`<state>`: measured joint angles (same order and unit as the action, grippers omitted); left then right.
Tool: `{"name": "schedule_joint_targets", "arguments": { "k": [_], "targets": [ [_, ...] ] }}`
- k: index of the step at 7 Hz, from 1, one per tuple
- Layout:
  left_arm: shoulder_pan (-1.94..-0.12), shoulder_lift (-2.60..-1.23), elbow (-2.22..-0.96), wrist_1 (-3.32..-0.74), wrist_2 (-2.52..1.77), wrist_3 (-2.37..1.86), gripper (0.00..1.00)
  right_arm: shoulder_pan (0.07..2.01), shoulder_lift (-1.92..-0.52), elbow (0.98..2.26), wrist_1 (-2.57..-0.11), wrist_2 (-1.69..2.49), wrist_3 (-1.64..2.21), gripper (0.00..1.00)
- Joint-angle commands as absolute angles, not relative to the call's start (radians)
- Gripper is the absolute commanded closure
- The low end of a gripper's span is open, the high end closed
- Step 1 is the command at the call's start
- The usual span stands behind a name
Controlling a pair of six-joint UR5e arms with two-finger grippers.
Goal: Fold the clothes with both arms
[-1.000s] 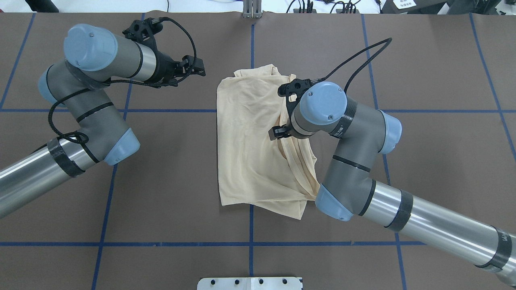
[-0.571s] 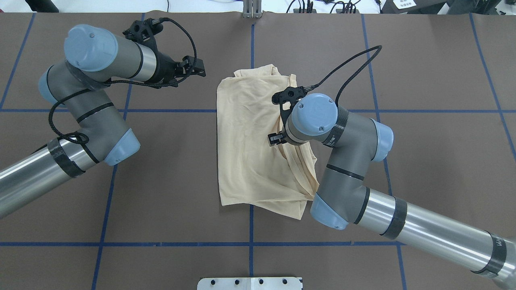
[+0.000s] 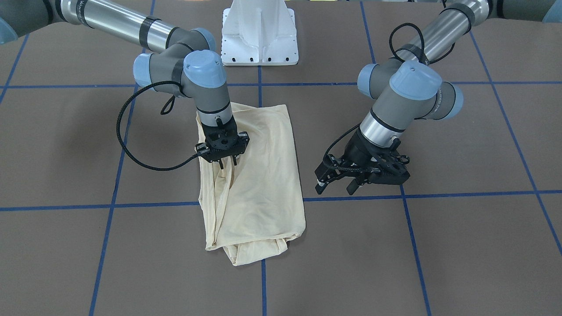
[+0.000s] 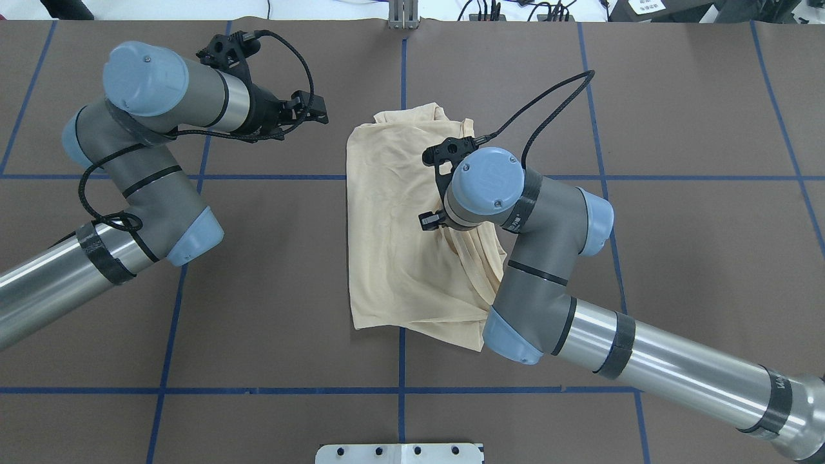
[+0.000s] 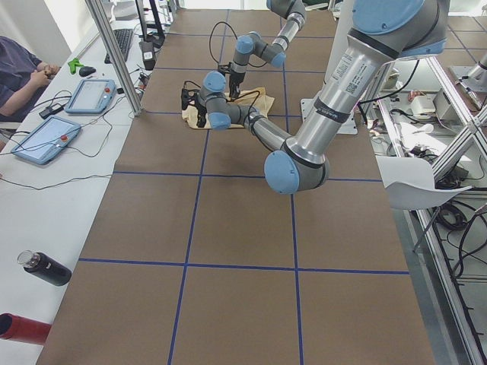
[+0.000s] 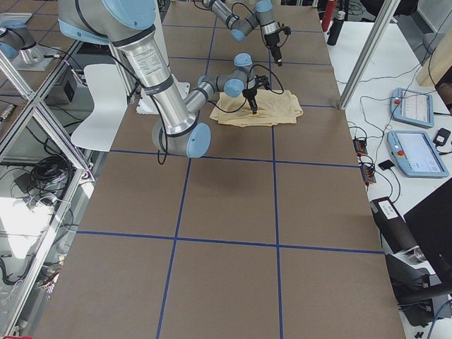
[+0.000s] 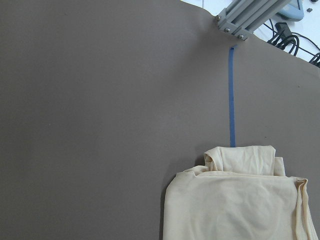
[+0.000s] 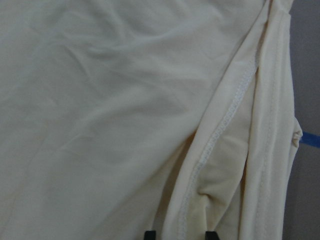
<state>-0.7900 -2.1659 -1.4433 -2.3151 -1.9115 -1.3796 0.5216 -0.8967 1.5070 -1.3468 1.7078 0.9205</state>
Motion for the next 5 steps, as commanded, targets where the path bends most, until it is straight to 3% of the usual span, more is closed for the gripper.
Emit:
{"name": "schedule_joint_targets", "arguments": {
  "k": [1, 4, 5],
  "targets": [
    [-0.79, -2.161, -1.44, -2.319, -1.911, -1.381, 0.01, 0.525, -0.887, 1.497, -1.347, 1.706, 0.904, 0.66],
    [-0.787, -2.163, -1.44, -2.319, -1.91, -1.382, 0.01, 0.525, -0.887, 1.496, -1.368, 1.703, 0.885, 0.67],
    [-0.787, -2.163, -1.44, -2.319, -1.91, -1.382, 0.01, 0.526, -0.887, 1.496, -1.368, 1.704, 0.887, 0.83]
  ]
}}
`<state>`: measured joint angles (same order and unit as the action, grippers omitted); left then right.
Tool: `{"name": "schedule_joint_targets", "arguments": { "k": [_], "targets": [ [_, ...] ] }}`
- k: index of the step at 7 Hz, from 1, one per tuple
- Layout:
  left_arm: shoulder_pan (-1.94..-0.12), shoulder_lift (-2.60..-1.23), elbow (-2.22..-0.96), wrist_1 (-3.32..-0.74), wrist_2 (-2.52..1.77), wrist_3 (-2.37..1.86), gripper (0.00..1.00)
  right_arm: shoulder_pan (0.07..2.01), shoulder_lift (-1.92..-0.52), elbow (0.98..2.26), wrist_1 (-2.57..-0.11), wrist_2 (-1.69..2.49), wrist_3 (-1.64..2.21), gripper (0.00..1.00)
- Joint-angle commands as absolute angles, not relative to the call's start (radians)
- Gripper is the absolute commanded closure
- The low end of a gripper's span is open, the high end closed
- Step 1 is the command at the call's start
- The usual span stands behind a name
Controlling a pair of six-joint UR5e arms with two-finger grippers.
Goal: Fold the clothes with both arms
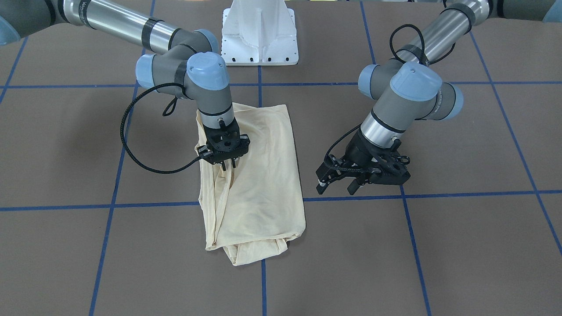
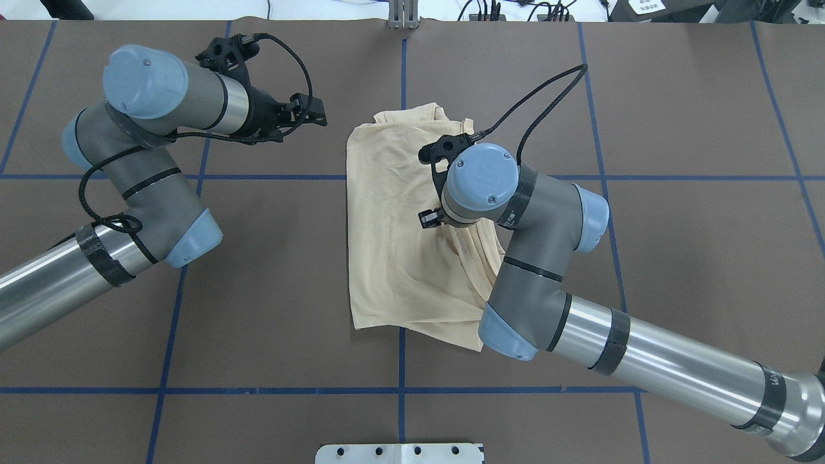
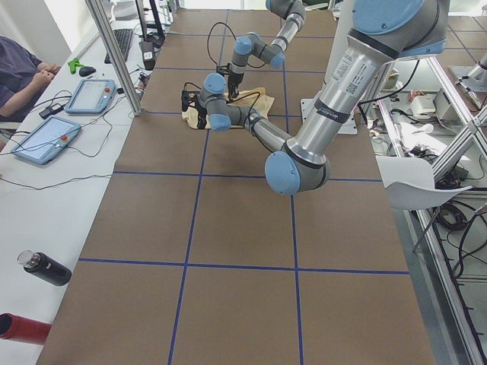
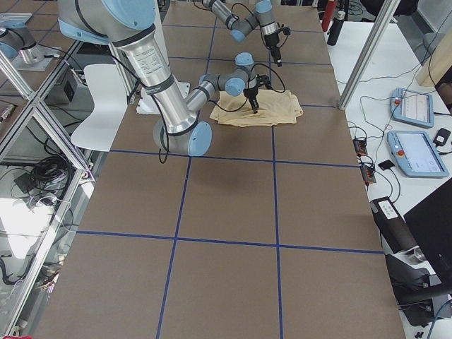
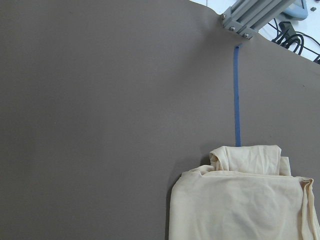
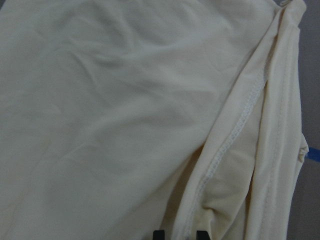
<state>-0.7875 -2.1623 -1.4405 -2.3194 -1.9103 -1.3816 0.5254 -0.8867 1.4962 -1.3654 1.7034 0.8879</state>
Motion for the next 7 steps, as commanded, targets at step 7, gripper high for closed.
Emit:
{"name": "schedule_joint_targets", "arguments": {
  "k": [7],
  "targets": [
    [-0.785, -2.18, -1.44, -2.315, -1.908, -1.394, 0.01, 0.591, -1.018, 1.604, -1.374, 1.767, 0.884, 1.0]
  ]
}}
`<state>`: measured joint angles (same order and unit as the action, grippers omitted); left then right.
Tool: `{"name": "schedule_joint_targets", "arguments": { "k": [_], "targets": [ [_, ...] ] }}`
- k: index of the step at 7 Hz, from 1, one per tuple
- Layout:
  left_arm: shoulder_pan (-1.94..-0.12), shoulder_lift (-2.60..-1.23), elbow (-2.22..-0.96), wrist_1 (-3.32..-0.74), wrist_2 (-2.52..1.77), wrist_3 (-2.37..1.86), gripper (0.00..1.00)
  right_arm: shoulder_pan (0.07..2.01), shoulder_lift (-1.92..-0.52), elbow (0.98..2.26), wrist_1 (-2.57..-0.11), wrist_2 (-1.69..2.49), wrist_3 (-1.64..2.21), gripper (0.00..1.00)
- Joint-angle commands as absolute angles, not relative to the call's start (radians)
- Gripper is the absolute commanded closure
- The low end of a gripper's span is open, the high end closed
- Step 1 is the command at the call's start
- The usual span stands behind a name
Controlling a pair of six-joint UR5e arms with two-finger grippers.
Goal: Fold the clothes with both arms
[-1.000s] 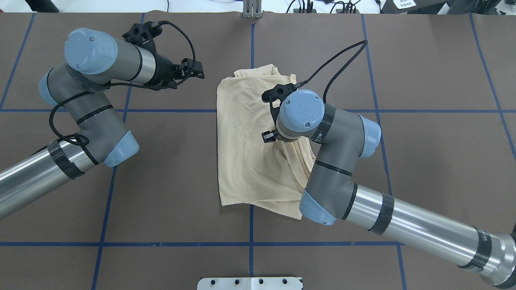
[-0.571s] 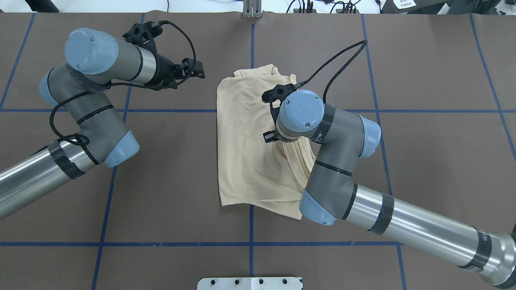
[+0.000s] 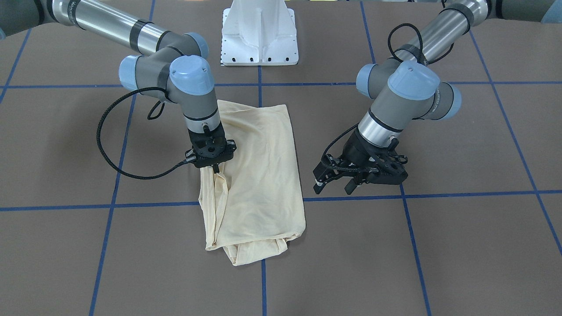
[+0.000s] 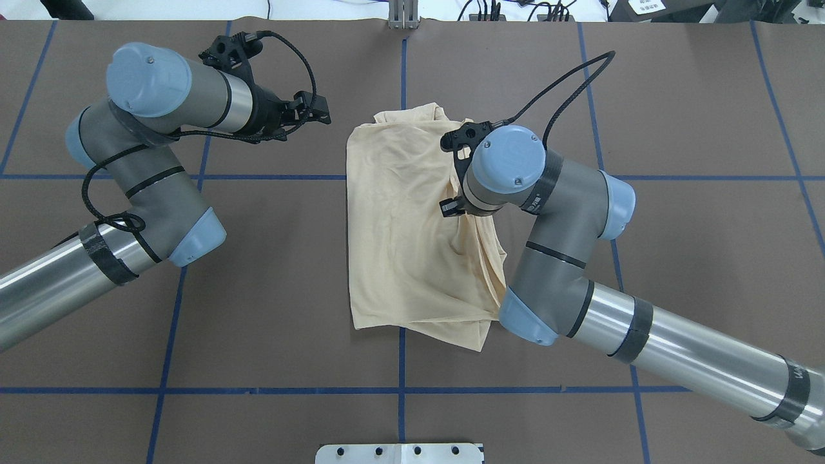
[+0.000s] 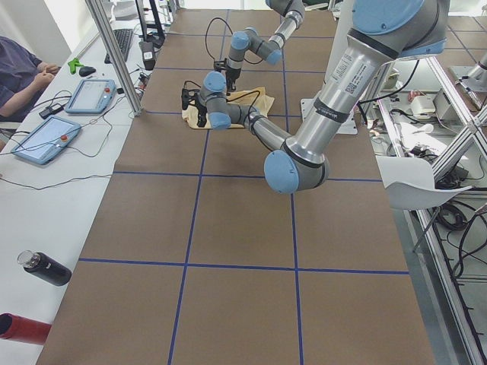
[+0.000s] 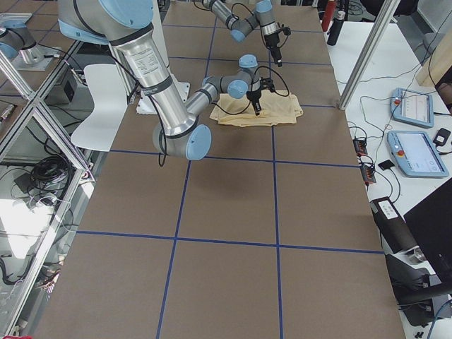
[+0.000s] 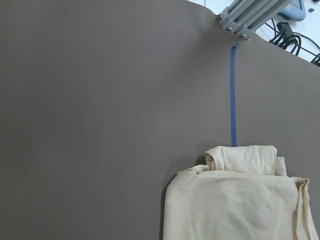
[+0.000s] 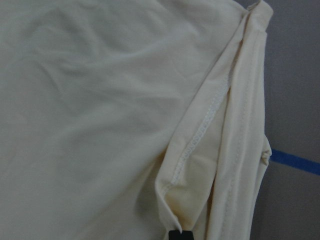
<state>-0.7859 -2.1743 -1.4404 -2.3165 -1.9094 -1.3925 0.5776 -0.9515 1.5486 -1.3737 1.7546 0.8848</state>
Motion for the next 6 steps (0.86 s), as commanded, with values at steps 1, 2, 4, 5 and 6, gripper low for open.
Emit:
{"name": "schedule_joint_targets", "arguments": {
  "k": [1, 2, 4, 5, 6],
  "targets": [
    [-0.784, -2.183, -1.442, -2.313, -1.908, -1.394, 0.01, 0.598, -1.072, 1.647, -1.374, 1.776, 0.884, 1.0],
    [-0.782, -2.183, -1.44, -2.312, -1.908, -1.394, 0.01, 0.598, -1.127, 1.698, -1.374, 1.785, 0.884, 1.0],
    [-0.781, -2.183, -1.442, -2.312, -1.908, -1.396, 0.01, 0.597, -1.114, 1.701, -1.373, 1.781, 0.908, 0.01],
    [-0.781, -2.183, -1.442, -2.313, -1.908, -1.396, 0.01, 0.595, -1.112, 1.701, -1.371, 1.779, 0.946, 0.0],
    [-0.781, -2.186, -1.44, -2.312, -1.908, -1.394, 0.01, 0.597, -1.108, 1.706, -1.362, 1.784, 0.946, 0.0]
  ]
}}
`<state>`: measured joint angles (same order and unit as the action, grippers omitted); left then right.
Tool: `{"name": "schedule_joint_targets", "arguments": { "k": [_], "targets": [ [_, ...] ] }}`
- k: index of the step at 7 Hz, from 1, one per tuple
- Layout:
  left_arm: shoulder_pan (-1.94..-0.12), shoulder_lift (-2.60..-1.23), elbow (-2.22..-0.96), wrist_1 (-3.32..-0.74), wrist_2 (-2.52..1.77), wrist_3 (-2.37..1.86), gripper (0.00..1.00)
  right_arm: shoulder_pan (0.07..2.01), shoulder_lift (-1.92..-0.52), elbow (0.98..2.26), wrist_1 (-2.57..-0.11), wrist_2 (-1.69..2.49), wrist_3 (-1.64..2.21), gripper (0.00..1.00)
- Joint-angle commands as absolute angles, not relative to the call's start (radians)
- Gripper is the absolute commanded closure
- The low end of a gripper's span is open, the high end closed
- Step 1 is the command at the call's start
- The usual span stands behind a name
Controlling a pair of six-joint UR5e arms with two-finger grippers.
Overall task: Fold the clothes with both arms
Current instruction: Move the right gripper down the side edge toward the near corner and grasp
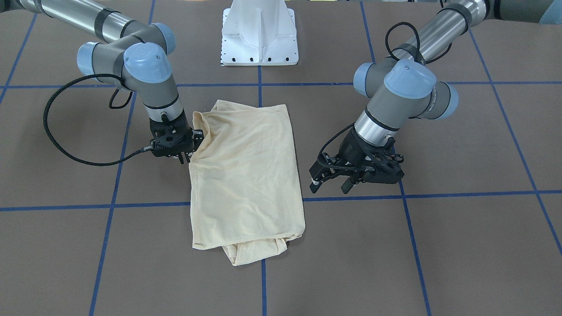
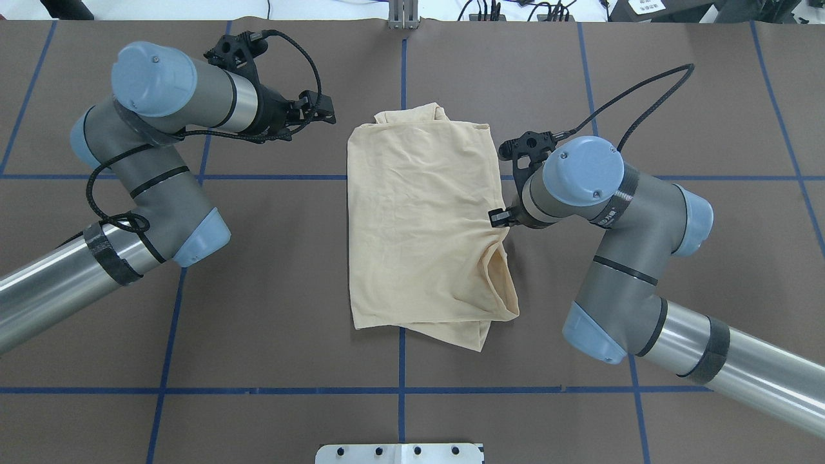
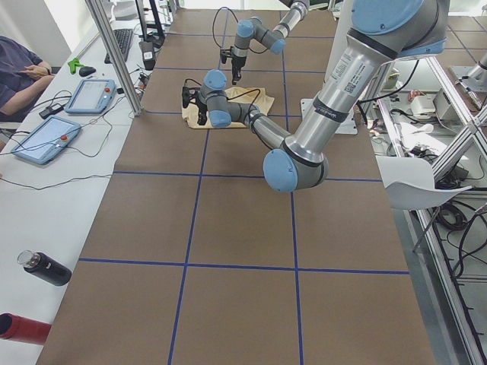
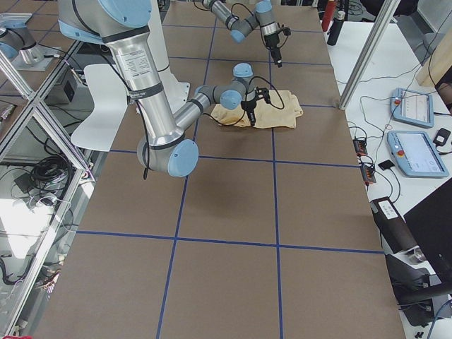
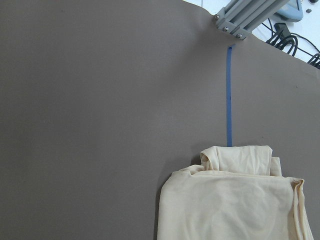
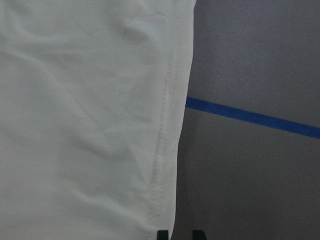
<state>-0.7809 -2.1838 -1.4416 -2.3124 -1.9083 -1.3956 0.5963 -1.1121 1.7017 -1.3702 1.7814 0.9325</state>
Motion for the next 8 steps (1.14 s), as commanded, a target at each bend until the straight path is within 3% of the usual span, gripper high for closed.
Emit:
{"name": "schedule_joint_targets", "arguments": {
  "k": [1, 5, 7, 8],
  "targets": [
    [-0.781, -2.186, -1.442, -2.31, -1.908, -1.394, 0.01, 0.597, -1.103, 1.722, -1.365, 1.792, 0.946, 0.0],
    [-0.781, -2.186, -1.442, -2.31, -1.91, -1.394, 0.01, 0.49, -1.121, 1.815, -1.506, 1.801, 0.954, 0.01],
    [-0.778, -2.184, -1.442, -2.313, -1.91, -1.396, 0.01, 0.439, -1.127, 1.809, -1.514, 1.801, 1.004, 0.16],
    [-0.778, -2.184, -1.442, -2.315, -1.91, -1.396, 0.01, 0.436, -1.127, 1.804, -1.516, 1.802, 1.006, 0.3]
  ]
}}
